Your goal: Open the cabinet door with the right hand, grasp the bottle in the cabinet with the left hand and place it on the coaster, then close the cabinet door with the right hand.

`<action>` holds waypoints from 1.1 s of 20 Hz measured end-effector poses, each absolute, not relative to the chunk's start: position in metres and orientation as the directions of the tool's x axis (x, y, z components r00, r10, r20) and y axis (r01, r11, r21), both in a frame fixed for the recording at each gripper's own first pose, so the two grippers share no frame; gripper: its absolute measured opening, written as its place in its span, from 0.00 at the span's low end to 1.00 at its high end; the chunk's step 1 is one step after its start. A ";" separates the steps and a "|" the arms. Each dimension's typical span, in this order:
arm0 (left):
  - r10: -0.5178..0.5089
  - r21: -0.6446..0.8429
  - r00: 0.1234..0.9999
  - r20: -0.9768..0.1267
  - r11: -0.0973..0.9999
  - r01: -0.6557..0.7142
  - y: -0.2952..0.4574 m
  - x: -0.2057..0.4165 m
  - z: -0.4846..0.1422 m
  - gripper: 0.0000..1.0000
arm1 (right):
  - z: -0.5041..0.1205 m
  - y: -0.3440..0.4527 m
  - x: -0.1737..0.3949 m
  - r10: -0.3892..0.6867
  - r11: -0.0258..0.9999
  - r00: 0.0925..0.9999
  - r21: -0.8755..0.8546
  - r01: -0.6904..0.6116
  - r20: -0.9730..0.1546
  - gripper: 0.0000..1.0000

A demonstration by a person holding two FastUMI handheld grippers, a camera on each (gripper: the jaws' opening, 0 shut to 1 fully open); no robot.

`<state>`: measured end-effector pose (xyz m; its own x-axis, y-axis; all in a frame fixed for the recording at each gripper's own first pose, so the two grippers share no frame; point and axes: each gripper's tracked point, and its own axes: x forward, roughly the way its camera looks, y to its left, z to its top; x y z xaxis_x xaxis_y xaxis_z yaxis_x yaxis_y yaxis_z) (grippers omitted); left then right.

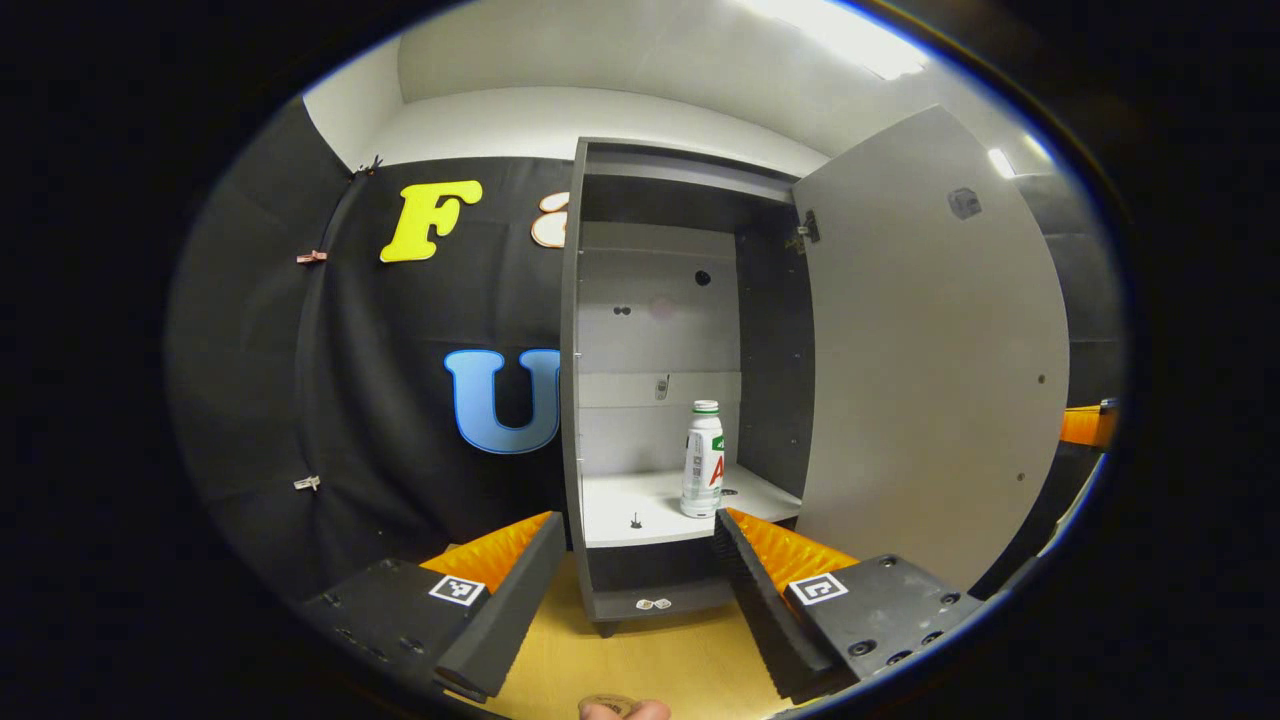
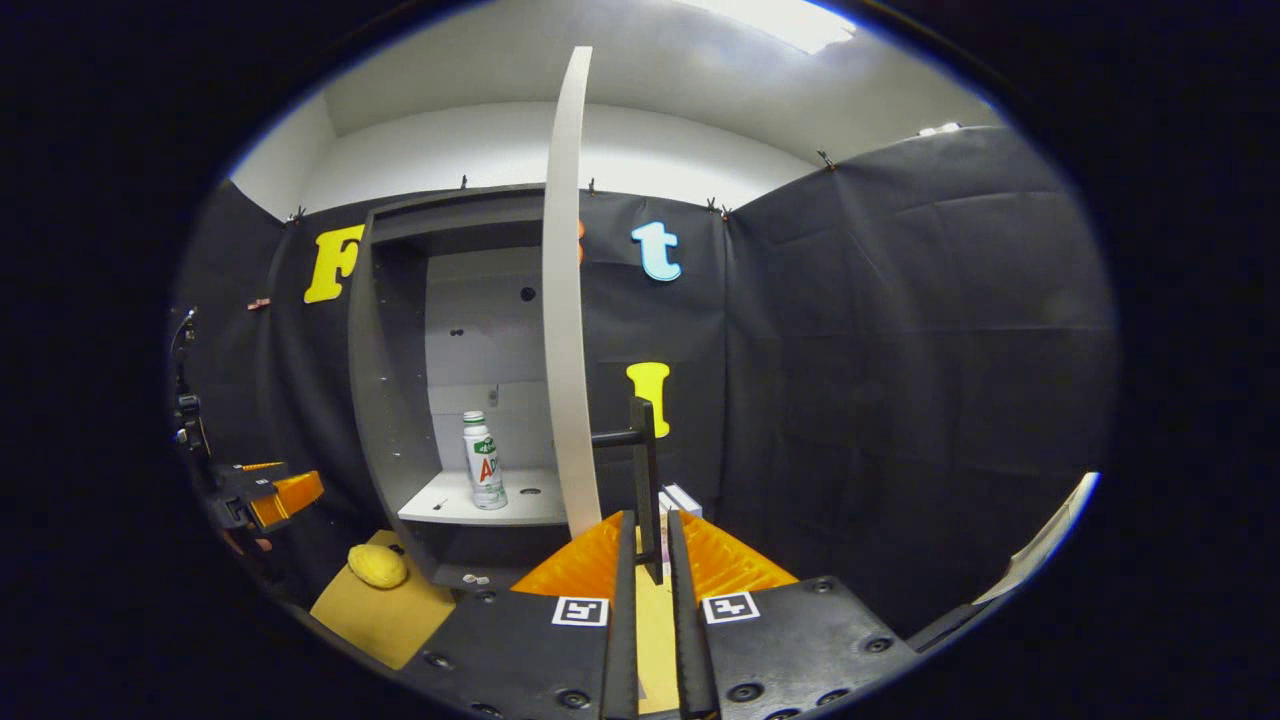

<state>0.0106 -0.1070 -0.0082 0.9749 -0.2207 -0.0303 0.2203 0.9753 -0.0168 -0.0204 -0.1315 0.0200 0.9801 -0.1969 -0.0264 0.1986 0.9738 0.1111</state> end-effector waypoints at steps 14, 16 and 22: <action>-0.281 0.007 0.960 -0.010 0.960 0.281 -0.146 0.034 -0.002 0.92 | 0.024 -0.079 -0.036 -0.005 0.980 1.000 0.199 0.007 -0.010 0.56; -0.291 0.011 0.957 -0.009 0.957 0.291 -0.157 0.044 -0.001 0.92 | 0.024 -0.064 -0.036 0.038 0.980 0.999 0.197 -0.036 -0.007 0.72; -0.309 0.007 0.951 0.018 0.951 0.309 -0.190 0.092 0.009 0.95 | 0.039 -0.031 -0.032 0.136 0.964 0.986 0.215 -0.154 0.097 0.98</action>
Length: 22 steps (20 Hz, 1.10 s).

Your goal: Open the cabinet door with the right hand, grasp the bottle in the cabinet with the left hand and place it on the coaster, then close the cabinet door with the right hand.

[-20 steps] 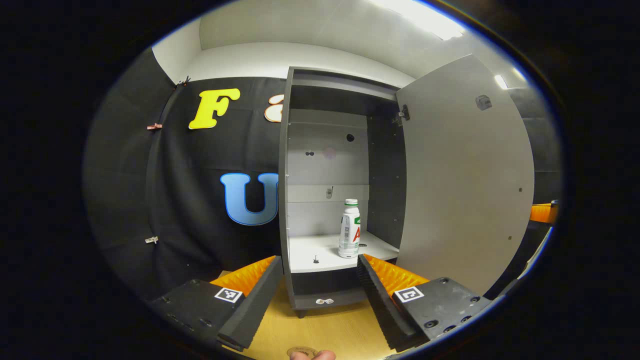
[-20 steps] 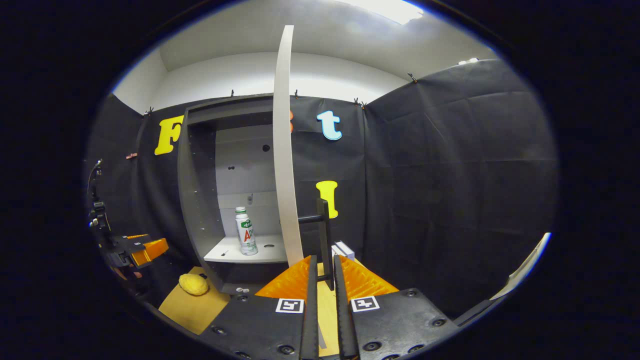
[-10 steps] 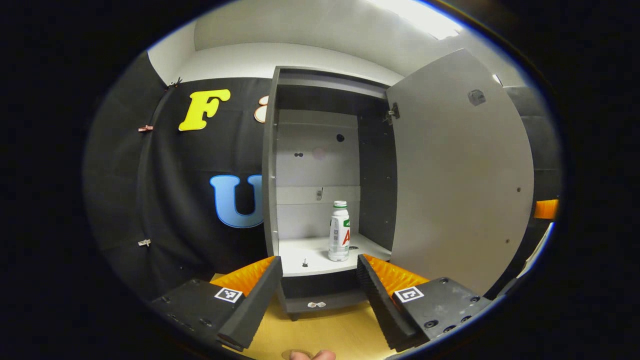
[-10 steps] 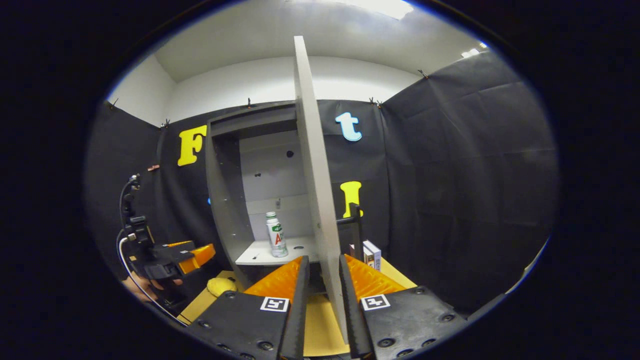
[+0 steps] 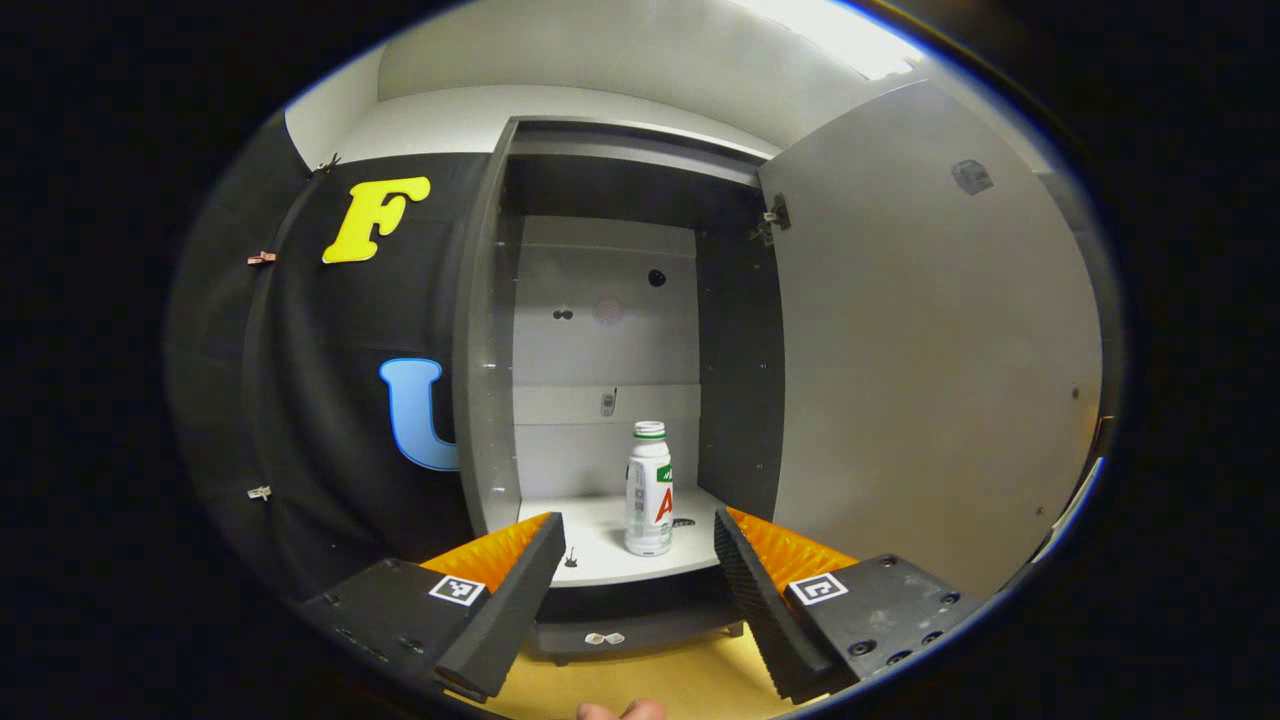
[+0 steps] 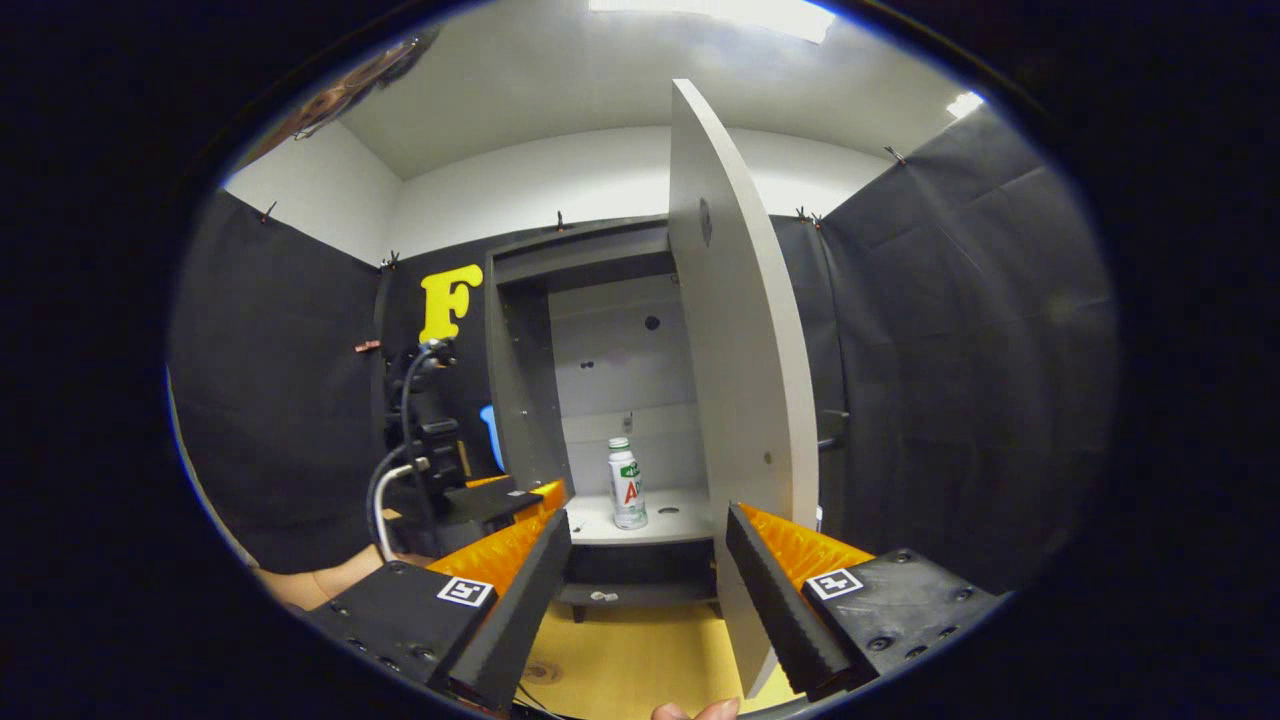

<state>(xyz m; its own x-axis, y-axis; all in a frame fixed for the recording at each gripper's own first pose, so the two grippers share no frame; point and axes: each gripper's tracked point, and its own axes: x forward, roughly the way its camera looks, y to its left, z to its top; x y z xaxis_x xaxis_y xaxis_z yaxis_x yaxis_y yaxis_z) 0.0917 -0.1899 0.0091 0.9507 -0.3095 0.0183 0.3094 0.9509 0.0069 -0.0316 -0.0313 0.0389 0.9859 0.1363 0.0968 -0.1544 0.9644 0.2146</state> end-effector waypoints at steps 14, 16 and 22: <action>-0.211 0.043 0.976 -0.045 0.976 0.213 -0.244 0.241 -0.025 0.92 | 0.022 -0.003 0.000 0.227 0.963 0.970 0.129 -0.237 0.089 0.98; -0.198 0.048 0.979 -0.050 0.978 0.201 -0.249 0.263 -0.029 0.92 | 0.017 -0.002 0.001 0.238 0.963 0.968 0.110 -0.245 0.077 0.98; -0.178 0.033 0.981 -0.079 0.983 0.181 -0.264 0.299 -0.052 0.95 | 0.013 -0.004 0.004 0.259 0.957 0.964 0.122 -0.265 0.061 0.98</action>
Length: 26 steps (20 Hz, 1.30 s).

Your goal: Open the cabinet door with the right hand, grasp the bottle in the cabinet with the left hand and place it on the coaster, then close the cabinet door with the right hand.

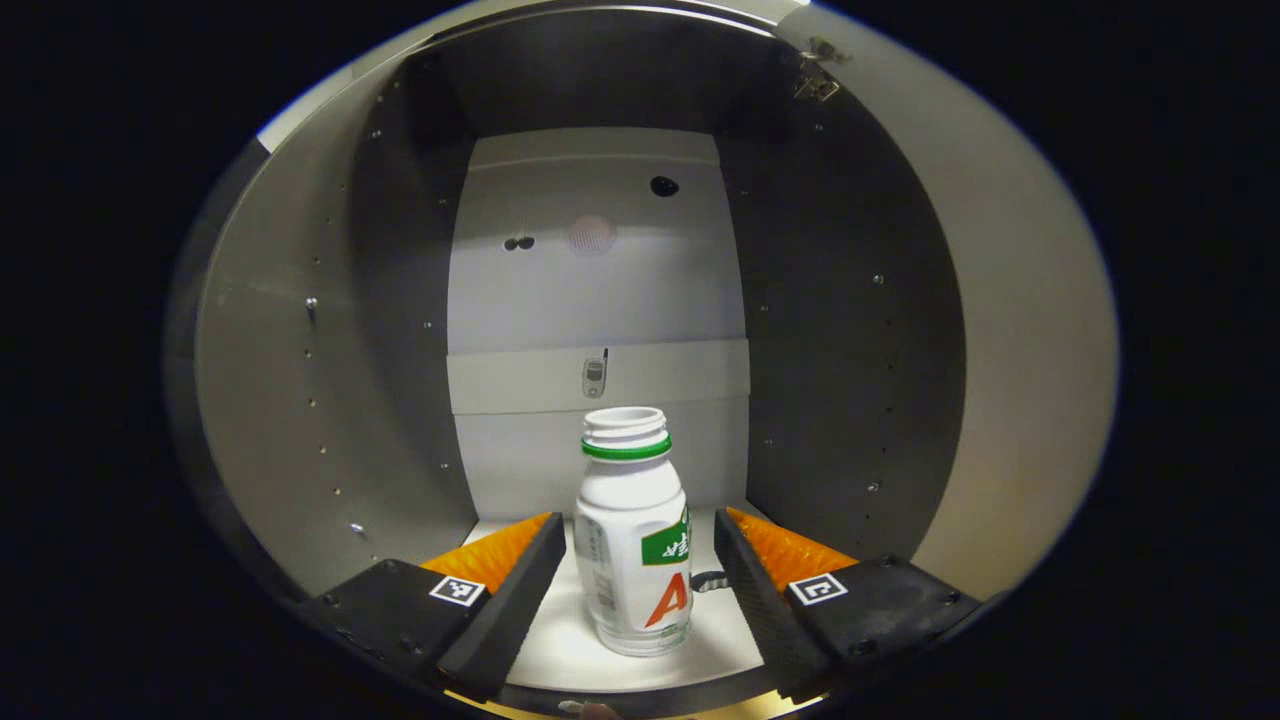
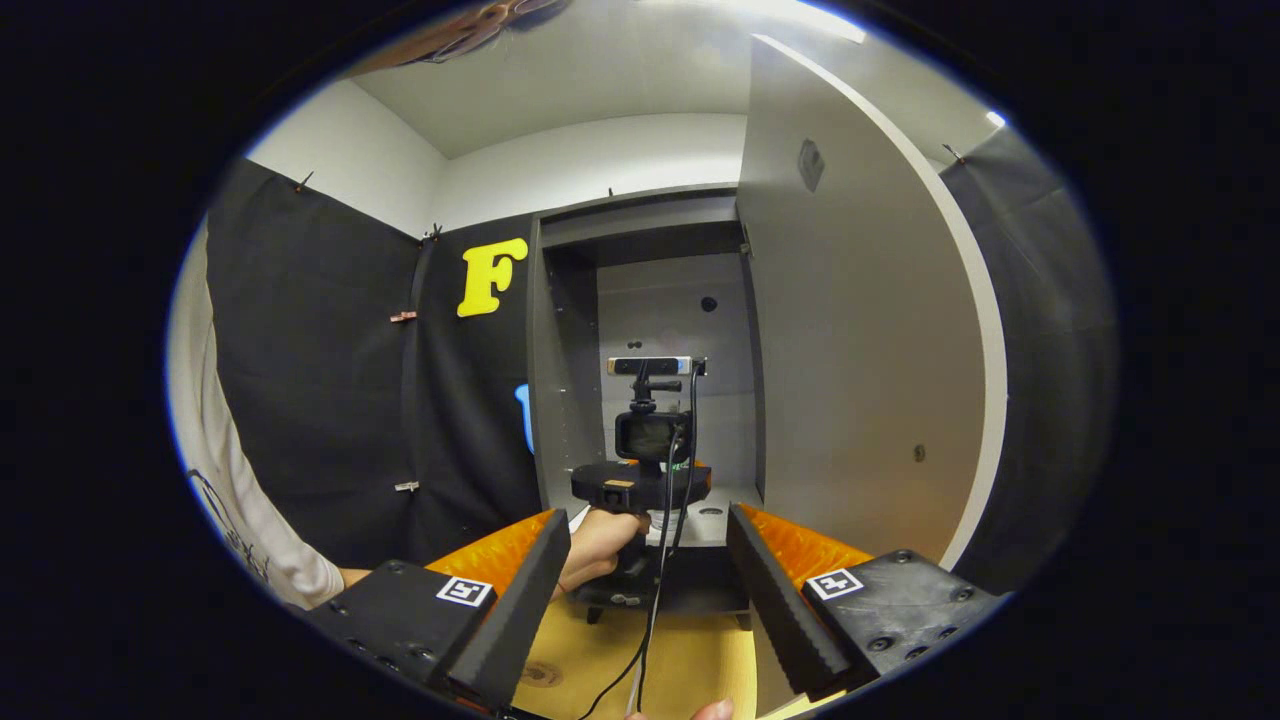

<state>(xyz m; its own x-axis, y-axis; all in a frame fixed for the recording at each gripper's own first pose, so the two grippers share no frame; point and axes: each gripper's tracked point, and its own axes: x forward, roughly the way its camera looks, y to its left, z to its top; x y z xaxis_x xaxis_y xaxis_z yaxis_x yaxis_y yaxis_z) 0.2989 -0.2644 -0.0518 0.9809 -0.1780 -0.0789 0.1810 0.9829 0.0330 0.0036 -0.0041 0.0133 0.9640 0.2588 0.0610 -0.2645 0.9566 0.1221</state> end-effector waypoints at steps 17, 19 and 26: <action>-0.227 0.049 0.974 0.006 0.973 0.226 -0.203 0.214 -0.007 0.76 | 0.027 -0.018 0.020 0.200 0.968 0.976 0.137 -0.210 0.085 1.00; -0.214 0.042 0.977 0.006 0.976 0.214 -0.182 0.196 -0.007 0.76 | 0.027 -0.019 0.020 0.185 0.970 0.979 0.145 -0.196 0.085 1.00; -0.178 0.045 0.984 -0.022 0.983 0.178 -0.126 0.136 -0.039 0.76 | 0.028 -0.016 0.025 0.153 0.980 0.984 0.117 -0.162 0.088 1.00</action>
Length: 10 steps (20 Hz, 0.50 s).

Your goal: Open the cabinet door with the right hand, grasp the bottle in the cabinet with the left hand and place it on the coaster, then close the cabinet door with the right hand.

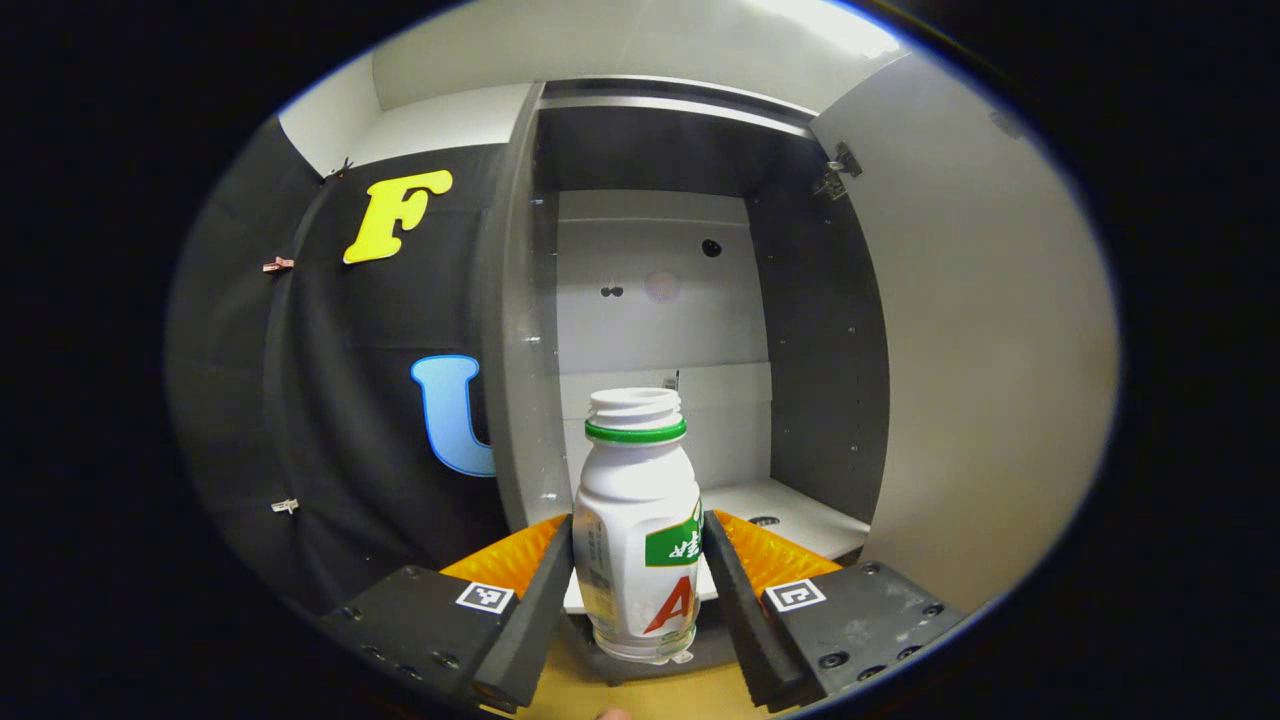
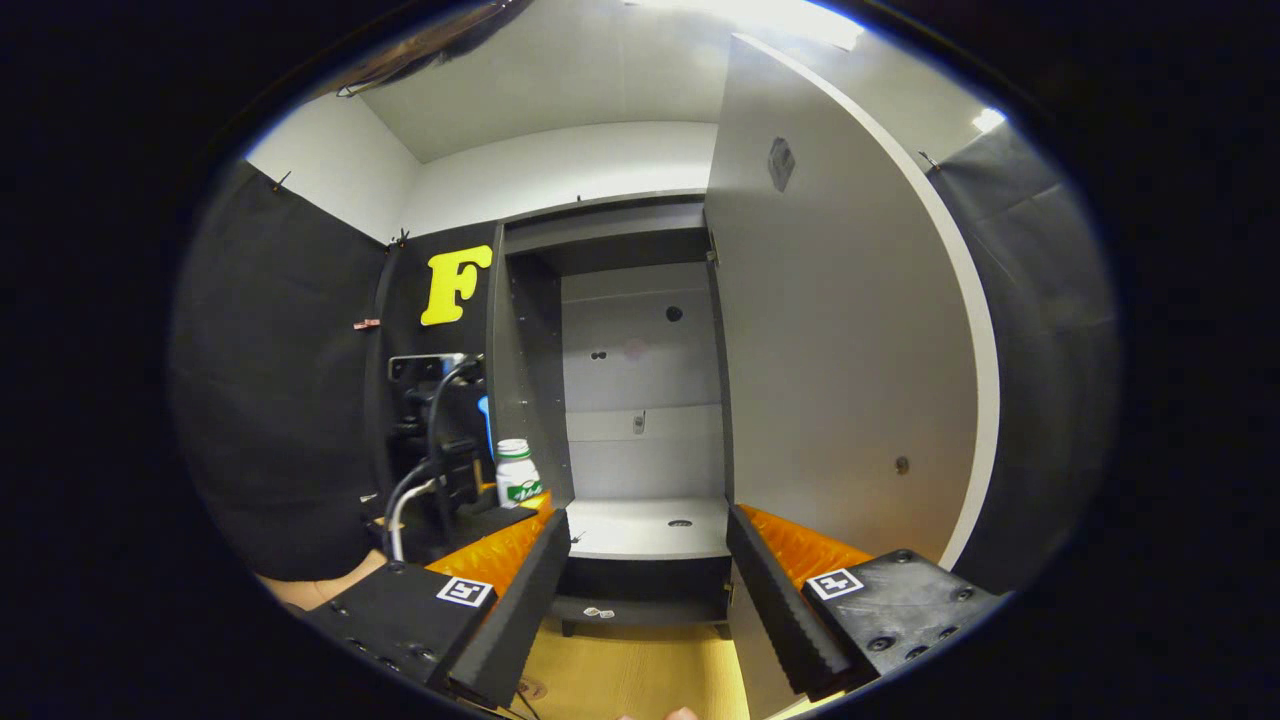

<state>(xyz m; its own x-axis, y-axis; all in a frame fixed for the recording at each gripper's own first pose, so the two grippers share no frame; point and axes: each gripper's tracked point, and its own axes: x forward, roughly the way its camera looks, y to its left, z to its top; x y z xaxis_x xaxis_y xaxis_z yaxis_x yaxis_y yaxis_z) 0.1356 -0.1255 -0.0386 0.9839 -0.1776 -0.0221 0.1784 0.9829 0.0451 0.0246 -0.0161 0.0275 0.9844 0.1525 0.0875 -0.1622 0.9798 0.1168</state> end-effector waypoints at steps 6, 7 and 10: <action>-0.076 0.009 0.996 -0.044 0.997 0.077 -0.077 0.091 -0.091 0.76 | 0.031 -0.013 0.027 0.136 0.986 0.984 0.079 -0.146 0.115 0.98; -0.074 0.027 0.996 -0.051 0.997 0.075 -0.072 0.086 -0.103 0.76 | 0.031 -0.012 0.027 0.136 0.986 0.984 0.076 -0.146 0.116 0.98; -0.075 0.030 0.994 -0.074 0.997 0.078 -0.061 0.067 -0.141 0.77 | 0.031 -0.011 0.030 0.139 0.987 0.983 0.059 -0.147 0.119 0.98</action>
<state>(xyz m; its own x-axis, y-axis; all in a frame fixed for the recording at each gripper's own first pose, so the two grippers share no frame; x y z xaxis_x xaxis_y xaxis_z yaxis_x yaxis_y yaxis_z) 0.0668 -0.0608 -0.1413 0.9944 -0.0752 -0.0739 0.0776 0.9965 0.0298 0.0303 -0.0107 0.0310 0.9830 0.1392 0.1193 -0.1471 0.9873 0.0595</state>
